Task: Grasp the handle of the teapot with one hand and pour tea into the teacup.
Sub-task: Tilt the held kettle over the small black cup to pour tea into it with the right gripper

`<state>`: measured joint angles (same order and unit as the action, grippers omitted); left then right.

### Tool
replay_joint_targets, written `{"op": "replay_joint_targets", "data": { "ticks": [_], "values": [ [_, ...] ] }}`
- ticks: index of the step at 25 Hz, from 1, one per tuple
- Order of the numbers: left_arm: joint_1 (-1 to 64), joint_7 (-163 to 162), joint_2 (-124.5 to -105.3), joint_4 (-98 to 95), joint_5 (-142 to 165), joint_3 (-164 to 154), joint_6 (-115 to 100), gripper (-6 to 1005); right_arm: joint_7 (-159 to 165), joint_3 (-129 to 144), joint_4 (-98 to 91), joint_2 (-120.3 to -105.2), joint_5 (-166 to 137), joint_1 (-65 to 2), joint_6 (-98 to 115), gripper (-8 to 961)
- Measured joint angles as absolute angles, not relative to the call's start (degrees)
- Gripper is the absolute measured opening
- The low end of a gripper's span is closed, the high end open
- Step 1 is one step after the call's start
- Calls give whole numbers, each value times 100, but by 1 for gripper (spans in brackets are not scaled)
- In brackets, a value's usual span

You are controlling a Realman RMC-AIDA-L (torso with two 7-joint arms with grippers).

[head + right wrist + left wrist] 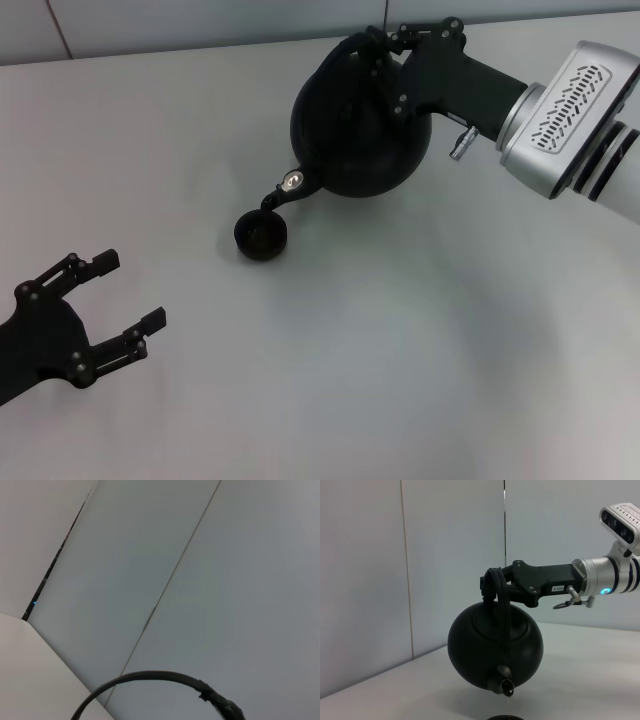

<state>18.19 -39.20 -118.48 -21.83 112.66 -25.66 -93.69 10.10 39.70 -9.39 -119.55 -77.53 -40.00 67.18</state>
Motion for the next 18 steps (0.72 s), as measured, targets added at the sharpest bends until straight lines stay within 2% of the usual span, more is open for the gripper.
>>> {"op": "replay_joint_targets", "data": {
  "ticks": [18],
  "values": [
    [1794,-3920,-11839,-2171,11263,-2567,-9401,846,994,3973,-922,-11962,-7751,-3999,6706,90]
  ]
}}
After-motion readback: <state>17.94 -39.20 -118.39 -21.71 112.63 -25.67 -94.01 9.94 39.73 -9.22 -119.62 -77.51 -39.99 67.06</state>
